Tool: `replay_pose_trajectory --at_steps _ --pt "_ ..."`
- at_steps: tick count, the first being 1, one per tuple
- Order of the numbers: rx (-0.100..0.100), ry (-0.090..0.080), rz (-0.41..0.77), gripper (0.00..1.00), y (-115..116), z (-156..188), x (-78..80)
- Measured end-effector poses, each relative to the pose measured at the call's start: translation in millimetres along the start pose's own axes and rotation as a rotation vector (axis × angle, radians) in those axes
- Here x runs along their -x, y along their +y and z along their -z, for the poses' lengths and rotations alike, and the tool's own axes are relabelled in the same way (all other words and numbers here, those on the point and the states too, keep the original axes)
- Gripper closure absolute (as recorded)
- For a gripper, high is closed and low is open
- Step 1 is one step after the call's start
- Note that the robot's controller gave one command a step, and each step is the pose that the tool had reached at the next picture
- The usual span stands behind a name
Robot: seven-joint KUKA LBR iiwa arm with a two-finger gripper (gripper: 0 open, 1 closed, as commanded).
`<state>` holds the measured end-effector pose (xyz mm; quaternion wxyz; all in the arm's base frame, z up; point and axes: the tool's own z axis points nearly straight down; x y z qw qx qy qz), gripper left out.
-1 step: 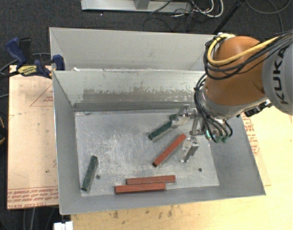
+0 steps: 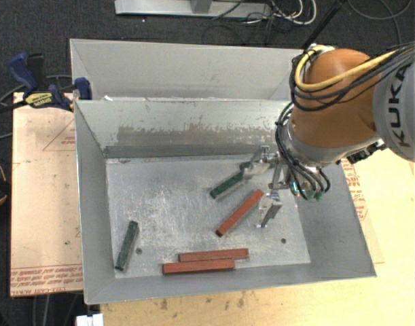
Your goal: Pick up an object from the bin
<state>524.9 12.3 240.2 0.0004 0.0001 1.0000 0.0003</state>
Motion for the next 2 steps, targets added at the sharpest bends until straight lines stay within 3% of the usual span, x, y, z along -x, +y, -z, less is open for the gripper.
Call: replay_pose_trajectory --at_steps 1,2 --pt "0.000 -0.009 0.011 0.00 -11.2 -52.5 30.2" --pt "0.001 -0.003 -0.031 0.00 -7.3 -115.8 34.3"
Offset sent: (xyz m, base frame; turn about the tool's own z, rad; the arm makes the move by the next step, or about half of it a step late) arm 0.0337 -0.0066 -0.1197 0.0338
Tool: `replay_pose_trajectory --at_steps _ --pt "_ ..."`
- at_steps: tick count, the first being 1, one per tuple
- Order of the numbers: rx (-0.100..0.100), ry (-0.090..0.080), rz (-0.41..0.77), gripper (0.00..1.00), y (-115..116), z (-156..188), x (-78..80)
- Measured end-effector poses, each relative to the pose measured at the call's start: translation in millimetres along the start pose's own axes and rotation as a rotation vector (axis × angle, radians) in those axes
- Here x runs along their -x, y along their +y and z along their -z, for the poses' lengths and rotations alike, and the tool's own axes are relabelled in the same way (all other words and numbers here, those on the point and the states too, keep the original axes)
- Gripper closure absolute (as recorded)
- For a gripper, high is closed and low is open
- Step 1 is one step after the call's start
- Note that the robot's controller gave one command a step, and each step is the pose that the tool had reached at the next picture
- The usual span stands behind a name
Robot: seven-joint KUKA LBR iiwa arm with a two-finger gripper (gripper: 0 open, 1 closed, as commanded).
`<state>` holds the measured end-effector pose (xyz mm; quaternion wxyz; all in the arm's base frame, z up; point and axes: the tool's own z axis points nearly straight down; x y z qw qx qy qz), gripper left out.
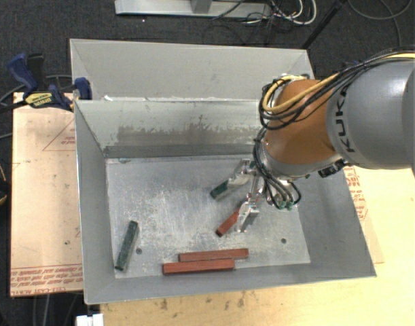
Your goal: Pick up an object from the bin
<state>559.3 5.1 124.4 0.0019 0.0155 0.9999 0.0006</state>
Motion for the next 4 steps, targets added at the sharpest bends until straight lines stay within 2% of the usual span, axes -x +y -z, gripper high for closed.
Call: replay_pose_trajectory --at_steps 1,2,3,4 --pt "0.002 -0.032 0.177 1.00 -3.9 -40.0 37.0" --pt "-0.001 -0.008 0.178 0.00 -5.8 -41.5 32.1" --pt "0.000 -0.016 0.178 0.00 -5.6 -41.6 33.4" --pt "0.002 -0.017 0.112 1.00 20.6 -40.5 101.0"
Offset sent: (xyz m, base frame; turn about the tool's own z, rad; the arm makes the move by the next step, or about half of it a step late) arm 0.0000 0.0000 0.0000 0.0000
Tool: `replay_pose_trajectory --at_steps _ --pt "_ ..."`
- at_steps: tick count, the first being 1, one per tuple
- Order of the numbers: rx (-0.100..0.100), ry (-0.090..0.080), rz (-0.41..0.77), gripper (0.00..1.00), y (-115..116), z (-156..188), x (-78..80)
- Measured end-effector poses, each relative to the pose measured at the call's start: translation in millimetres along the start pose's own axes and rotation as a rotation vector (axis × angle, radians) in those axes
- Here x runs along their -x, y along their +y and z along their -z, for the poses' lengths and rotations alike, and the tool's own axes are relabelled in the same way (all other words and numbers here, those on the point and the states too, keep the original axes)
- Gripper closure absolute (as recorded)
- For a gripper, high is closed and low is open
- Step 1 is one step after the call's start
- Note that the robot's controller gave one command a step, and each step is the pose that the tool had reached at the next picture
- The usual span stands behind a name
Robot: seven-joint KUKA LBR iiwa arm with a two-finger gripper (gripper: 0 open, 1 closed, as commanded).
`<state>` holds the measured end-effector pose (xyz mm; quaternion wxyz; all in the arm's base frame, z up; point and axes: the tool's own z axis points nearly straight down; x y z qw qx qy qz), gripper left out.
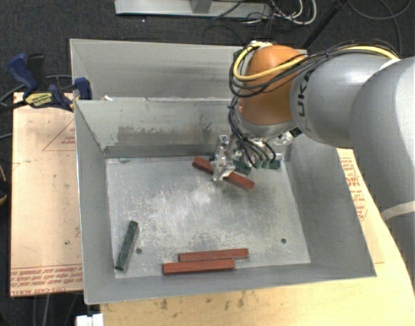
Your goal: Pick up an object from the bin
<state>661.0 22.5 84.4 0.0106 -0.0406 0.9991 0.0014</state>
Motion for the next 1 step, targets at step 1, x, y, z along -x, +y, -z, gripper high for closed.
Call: replay_pose_trajectory --at_steps 1 --pt "-0.001 0.023 0.000 0.00 -1.1 -0.7 -3.9"
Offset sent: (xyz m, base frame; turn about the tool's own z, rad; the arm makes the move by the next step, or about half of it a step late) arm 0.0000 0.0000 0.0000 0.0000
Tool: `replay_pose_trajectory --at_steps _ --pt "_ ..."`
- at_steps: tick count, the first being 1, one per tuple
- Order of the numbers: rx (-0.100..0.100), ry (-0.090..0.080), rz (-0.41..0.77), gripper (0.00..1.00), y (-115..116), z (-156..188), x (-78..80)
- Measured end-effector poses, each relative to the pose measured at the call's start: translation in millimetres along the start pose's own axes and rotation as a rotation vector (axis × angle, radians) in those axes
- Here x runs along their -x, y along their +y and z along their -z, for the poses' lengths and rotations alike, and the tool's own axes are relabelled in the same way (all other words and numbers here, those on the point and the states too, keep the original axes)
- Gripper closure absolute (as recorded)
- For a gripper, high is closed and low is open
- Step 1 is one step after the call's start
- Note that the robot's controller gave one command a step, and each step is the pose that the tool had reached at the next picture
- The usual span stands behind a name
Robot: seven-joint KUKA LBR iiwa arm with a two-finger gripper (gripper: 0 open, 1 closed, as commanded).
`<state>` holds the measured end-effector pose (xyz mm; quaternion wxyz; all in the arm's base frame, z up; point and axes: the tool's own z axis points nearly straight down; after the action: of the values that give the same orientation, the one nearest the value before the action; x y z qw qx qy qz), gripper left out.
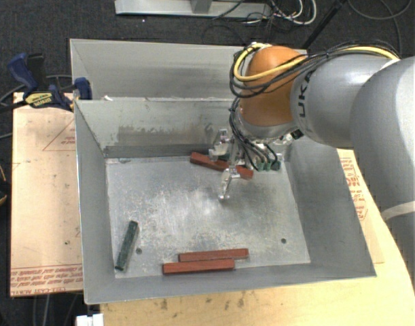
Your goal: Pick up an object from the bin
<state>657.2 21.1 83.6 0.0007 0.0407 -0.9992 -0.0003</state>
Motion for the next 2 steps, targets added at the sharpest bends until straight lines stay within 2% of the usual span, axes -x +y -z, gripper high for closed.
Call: replay_pose_trajectory --at_steps 2 --pt "0.002 -0.004 0.005 0.00 -1.7 -1.0 -0.2"
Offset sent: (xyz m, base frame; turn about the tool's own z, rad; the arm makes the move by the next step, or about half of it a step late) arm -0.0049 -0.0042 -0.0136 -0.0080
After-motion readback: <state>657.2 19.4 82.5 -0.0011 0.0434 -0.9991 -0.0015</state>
